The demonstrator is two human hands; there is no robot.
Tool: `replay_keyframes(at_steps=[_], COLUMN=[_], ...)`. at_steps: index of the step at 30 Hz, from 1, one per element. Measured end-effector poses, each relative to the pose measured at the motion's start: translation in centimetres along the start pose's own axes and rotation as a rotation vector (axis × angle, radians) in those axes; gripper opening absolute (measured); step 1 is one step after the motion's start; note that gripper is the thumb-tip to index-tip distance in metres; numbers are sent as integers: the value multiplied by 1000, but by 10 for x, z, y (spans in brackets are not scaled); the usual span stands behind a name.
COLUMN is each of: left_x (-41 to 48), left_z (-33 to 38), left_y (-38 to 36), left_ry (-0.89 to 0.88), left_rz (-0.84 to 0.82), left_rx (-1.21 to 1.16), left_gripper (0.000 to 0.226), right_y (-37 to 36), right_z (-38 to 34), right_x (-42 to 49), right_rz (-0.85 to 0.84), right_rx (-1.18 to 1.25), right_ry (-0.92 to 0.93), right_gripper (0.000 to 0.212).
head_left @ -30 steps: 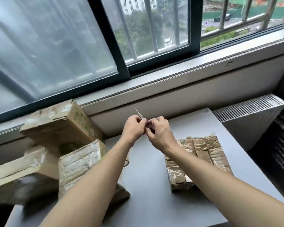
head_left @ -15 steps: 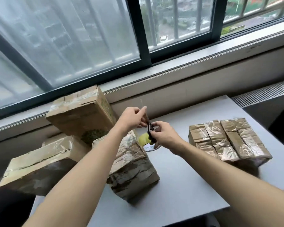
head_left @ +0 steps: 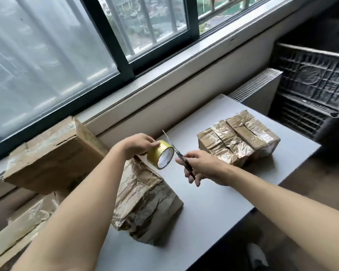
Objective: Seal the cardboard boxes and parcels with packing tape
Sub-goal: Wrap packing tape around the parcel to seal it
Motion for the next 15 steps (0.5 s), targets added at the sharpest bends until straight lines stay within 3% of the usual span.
replay_keyframes(at_steps=[2, 4, 10, 15], left_x=[-2, -4, -7, -11], left_z=[-9, -17, -18, -8], left_y=[6, 10, 13, 12], left_ry=[-36, -28, 10, 3], left_rz=[10, 7, 72, 96], left_rx=[-255, -359, -451, -494], left_gripper=[32, 30, 23, 17], right_y=[-1, 0, 9, 11], right_z=[-5, -11, -20, -17], right_x=[-1, -5, -13, -8], right_rz=[-50, -92, -279, -309], right_rx=[-23, -18, -176, -286], right_ry=[23, 36, -59, -138], right_gripper=[32, 29, 37, 42])
Point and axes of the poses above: each hand's wrist, its own x-axis towards the middle knuckle, its own y-axis out of the back of the hand, z = x × y, the point moved 4 cm from there along x, towards the middle knuckle, and after that the axes turned 13 degrees about x, right-handed, at the moved point
